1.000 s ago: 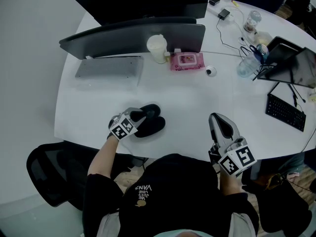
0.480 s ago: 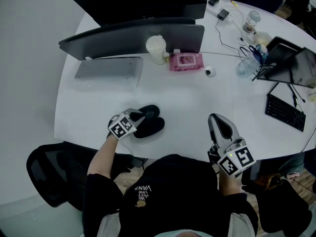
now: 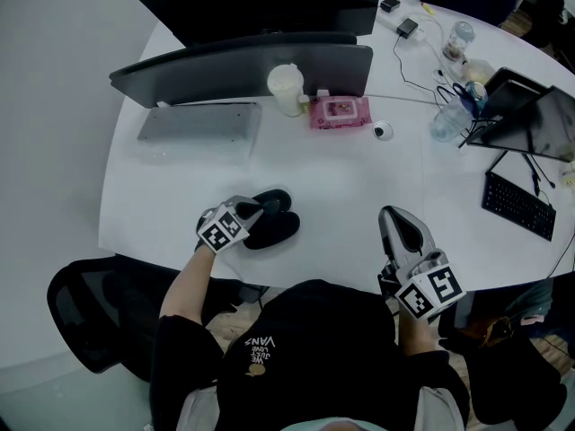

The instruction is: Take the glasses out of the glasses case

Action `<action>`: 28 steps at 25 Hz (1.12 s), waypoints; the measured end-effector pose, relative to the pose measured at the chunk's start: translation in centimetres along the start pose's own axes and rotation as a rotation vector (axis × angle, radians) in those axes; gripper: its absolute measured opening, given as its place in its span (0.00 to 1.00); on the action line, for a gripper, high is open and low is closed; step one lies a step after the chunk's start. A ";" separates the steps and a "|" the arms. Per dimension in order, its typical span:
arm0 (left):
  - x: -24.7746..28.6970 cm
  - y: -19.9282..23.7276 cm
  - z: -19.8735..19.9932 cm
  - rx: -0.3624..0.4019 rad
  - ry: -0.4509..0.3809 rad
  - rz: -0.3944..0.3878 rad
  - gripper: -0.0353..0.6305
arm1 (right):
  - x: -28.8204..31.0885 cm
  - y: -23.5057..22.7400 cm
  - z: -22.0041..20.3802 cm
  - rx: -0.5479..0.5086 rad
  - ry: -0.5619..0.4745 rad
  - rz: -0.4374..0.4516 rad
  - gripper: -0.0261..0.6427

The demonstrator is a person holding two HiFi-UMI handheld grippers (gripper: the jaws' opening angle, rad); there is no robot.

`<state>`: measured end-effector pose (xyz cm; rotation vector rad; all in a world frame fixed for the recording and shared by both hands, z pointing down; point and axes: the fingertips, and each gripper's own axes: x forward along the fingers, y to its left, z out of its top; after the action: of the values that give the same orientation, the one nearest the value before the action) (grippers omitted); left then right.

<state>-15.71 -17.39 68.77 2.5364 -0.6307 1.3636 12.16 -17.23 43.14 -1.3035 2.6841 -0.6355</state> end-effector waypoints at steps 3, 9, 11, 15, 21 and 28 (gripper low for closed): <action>-0.3 0.0 0.2 -0.002 -0.005 0.005 0.07 | 0.0 0.2 0.1 -0.001 0.000 0.004 0.04; -0.9 -0.1 0.7 -0.003 -0.022 0.023 0.07 | 0.0 0.6 0.2 -0.001 -0.002 0.015 0.04; -1.2 -0.1 0.8 -0.005 -0.027 0.030 0.07 | -0.1 0.7 0.1 -0.001 -0.002 0.018 0.04; -1.6 -0.2 1.2 -0.005 -0.035 0.044 0.07 | -0.4 0.7 0.3 0.000 -0.005 0.021 0.04; -2.3 -0.1 1.8 -0.017 -0.053 0.068 0.07 | -0.7 0.9 0.2 0.007 -0.005 0.026 0.04; -3.0 -0.1 1.8 -0.048 -0.070 0.104 0.07 | -1.2 1.2 -0.1 0.012 0.000 0.029 0.04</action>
<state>-15.78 -17.14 65.23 2.5559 -0.8094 1.2797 11.98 -15.64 42.63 -1.2588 2.6905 -0.6472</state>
